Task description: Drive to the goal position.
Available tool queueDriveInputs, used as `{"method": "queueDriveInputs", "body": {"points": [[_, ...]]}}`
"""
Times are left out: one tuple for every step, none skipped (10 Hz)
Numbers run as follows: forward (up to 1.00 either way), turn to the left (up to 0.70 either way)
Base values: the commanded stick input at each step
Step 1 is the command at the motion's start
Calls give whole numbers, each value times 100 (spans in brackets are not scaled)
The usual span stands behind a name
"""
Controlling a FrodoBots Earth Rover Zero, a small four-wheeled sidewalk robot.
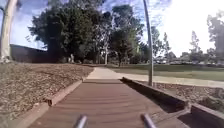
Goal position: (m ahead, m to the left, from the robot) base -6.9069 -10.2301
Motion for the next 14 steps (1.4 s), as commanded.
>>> {"method": "queueDriveInputs", "body": {"points": [[100,0],[100,0],[100,0],[100,0],[100,0],[100,0],[100,0],[100,0],[100,0],[100,0],[100,0],[100,0],[100,0],[100,0]]}}
